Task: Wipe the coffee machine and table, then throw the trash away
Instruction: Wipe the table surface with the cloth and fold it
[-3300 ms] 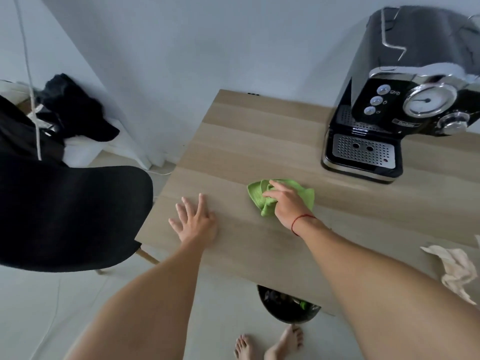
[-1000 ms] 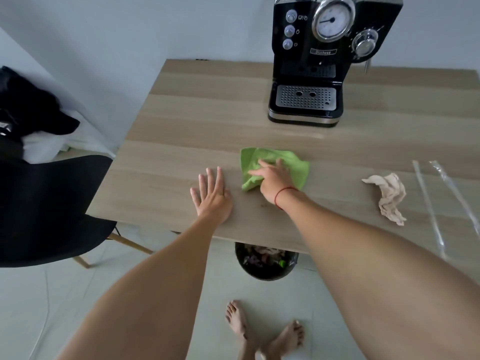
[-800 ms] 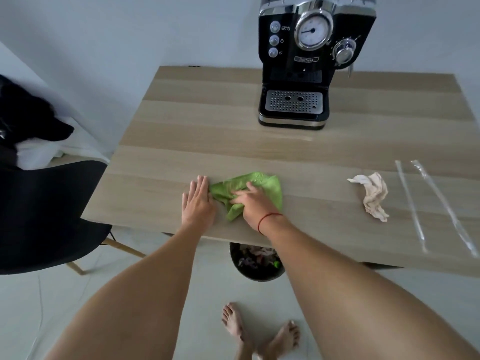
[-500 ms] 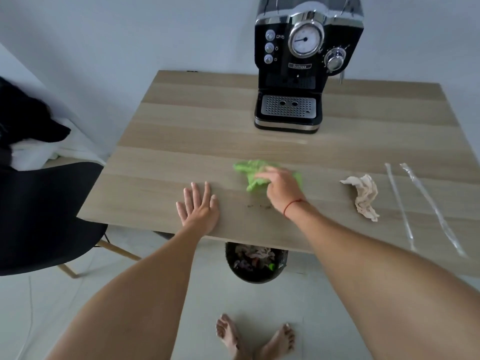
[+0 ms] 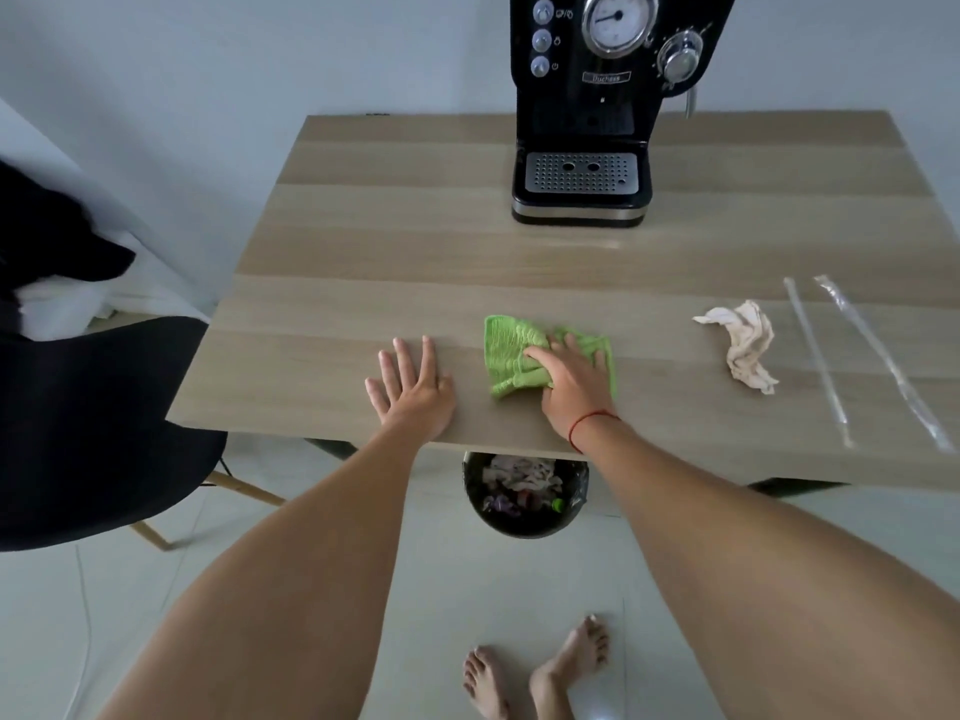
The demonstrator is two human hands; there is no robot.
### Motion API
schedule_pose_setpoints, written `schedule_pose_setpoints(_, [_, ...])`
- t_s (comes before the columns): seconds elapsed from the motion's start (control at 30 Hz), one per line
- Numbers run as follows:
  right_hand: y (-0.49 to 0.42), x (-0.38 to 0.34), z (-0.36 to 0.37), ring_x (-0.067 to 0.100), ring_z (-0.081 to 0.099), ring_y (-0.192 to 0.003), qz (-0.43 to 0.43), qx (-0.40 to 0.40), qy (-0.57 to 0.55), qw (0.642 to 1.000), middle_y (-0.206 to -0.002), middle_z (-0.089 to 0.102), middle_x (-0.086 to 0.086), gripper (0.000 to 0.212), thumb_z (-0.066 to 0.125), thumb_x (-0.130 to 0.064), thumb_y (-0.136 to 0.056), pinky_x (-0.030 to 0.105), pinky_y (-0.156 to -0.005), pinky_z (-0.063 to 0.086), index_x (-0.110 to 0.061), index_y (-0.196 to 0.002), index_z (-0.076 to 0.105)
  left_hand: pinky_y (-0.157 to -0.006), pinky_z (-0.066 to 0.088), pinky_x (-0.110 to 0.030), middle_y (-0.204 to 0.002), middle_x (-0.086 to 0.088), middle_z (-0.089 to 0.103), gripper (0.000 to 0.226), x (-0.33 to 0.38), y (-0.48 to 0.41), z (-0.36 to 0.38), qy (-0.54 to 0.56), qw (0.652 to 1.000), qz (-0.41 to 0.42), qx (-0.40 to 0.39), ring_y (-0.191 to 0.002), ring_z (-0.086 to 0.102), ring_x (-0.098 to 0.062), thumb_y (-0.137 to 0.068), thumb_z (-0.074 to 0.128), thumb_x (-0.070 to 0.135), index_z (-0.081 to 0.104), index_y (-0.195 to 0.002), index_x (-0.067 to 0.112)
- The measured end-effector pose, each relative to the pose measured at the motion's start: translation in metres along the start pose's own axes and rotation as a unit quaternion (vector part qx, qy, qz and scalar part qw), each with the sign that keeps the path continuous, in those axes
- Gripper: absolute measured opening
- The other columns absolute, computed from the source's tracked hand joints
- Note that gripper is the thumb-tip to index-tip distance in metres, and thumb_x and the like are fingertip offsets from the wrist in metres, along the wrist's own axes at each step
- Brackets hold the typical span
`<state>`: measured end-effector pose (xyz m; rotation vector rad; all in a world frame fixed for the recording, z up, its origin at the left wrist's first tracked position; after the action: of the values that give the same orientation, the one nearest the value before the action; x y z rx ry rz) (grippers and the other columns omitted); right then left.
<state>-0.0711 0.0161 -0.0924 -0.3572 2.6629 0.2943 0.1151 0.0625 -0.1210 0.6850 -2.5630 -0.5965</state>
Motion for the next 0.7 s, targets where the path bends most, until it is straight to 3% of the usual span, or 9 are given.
schedule_pose_setpoints(0.13, [0.035,-0.025,0.008,0.023,0.031,-0.140,-0.031,0.005,-0.033,0.999,-0.142,0.047,0.002,0.067,0.037,0.020,-0.080,0.043,-0.119,0.019,-0.021,-0.132,0.051,-0.115,-0.019,-0.046,-0.157,0.004,-0.028,0.057,0.006,0.008,0.005,0.012,1.000,0.002,-0.010,-0.144,-0.028,-0.019,-0.100,0.015,0.040,-0.012,-0.150,0.039])
schedule_pose_setpoints(0.2, [0.035,-0.028,0.001,0.025,0.044,-0.126,-0.040,0.012,-0.072,0.997,-0.132,0.052,0.005,0.066,0.036,0.020,-0.079,0.038,-0.110,0.034,-0.017,-0.130,0.054,-0.115,-0.020,-0.047,-0.157,0.004,-0.029,0.056,0.008,0.011,0.008,0.017,1.000,0.001,-0.012,-0.143,-0.029,-0.019,-0.100,0.014,0.041,-0.011,-0.150,0.039])
schedule_pose_setpoints(0.3, [0.013,-0.013,-0.025,0.028,0.048,-0.121,-0.022,0.071,-0.100,0.992,-0.132,0.050,0.010,0.065,0.035,0.019,-0.079,0.034,-0.104,0.040,-0.014,-0.131,0.054,-0.115,-0.020,-0.048,-0.157,0.003,-0.029,0.058,0.009,0.010,0.008,0.011,1.000,0.000,-0.009,-0.143,-0.030,-0.019,-0.100,0.015,0.039,-0.012,-0.151,0.038])
schedule_pose_setpoints(0.43, [-0.015,0.020,-0.042,0.029,0.041,-0.130,0.061,0.115,-0.103,0.986,-0.141,0.044,0.012,0.061,0.034,0.018,-0.084,0.035,-0.111,0.034,-0.014,-0.133,0.052,-0.114,-0.022,-0.048,-0.155,0.002,-0.032,0.058,0.009,0.010,0.009,0.005,1.000,-0.002,-0.012,-0.142,-0.032,-0.020,-0.100,0.014,0.038,-0.016,-0.150,0.037])
schedule_pose_setpoints(0.6, [-0.002,-0.002,-0.013,0.028,0.010,-0.147,0.046,-0.049,-0.019,0.998,-0.157,0.023,0.006,0.063,0.035,0.013,-0.087,0.053,-0.119,0.008,-0.021,-0.138,0.046,-0.112,-0.022,-0.048,-0.156,0.002,-0.029,0.059,0.008,0.010,0.009,0.007,1.000,0.008,-0.006,-0.143,-0.031,-0.020,-0.099,0.016,0.037,-0.014,-0.151,0.036])
schedule_pose_setpoints(0.7, [0.015,-0.024,-0.008,0.029,0.006,-0.147,0.023,-0.074,-0.001,0.997,-0.156,0.023,0.008,0.060,0.035,0.012,-0.089,0.056,-0.118,0.007,-0.021,-0.139,0.044,-0.113,-0.021,-0.047,-0.157,0.002,-0.028,0.059,0.008,0.012,0.007,0.013,1.000,0.016,-0.010,-0.143,-0.029,-0.019,-0.100,0.017,0.037,-0.012,-0.151,0.037])
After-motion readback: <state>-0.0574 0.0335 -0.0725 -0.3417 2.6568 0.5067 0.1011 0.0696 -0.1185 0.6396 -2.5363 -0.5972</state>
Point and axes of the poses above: each hand's wrist, its own y-axis away from the middle knuckle, its own z-axis out of the palm, x = y × z, the point moved 6 cm from there along -y, towards the middle knuckle
